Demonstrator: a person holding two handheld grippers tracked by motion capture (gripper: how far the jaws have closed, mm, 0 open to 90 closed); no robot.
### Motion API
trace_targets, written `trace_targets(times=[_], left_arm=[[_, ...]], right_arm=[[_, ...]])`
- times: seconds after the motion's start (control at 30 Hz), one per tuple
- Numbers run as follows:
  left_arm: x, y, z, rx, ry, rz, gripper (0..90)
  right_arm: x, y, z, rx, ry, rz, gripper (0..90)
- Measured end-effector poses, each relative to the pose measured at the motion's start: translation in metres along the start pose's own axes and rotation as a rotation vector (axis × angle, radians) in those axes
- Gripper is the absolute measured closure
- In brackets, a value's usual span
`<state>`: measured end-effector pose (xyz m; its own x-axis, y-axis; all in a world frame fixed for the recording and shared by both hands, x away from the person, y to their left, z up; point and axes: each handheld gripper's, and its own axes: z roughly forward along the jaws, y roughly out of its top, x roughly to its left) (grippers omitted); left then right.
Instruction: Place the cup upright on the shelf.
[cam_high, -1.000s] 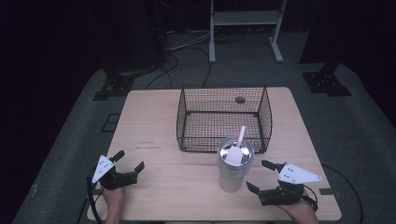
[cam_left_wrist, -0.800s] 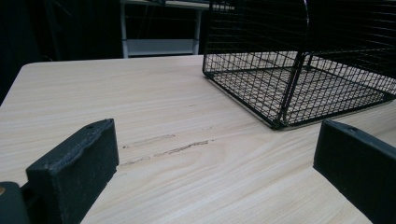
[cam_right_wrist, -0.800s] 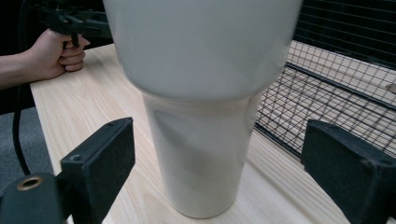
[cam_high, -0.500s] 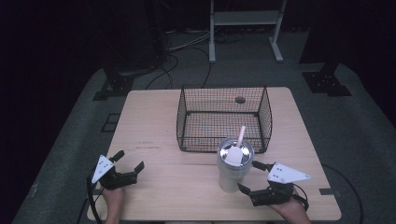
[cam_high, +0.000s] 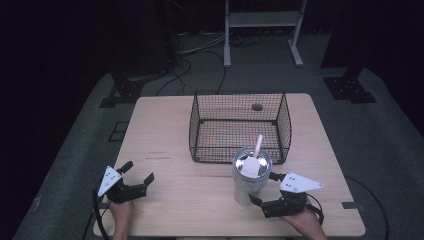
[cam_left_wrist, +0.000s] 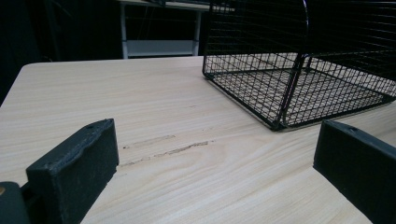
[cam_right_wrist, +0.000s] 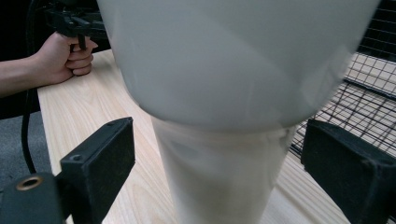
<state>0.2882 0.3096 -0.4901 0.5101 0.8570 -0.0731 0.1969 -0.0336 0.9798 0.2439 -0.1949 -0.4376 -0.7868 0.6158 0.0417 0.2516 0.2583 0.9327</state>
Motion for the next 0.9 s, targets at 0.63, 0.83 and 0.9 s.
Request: trace_targets(times=[0.63, 0.83, 0.9], left_arm=[[0.0, 0.0, 0.0, -0.003, 0.001, -0.003, 0.0], [0.0, 0.0, 0.0, -0.002, 0.002, -0.003, 0.0], [0.0, 0.0, 0.0, -0.003, 0.002, -0.003, 0.0]], right_arm=[[0.001, -0.003, 0.024, -0.041, -0.033, 0.022, 8.4], [0.002, -0.004, 0.029, -0.072, -0.043, 0.023, 7.7], [0.002, -0.005, 0.031, -0.076, -0.045, 0.024, 7.4]])
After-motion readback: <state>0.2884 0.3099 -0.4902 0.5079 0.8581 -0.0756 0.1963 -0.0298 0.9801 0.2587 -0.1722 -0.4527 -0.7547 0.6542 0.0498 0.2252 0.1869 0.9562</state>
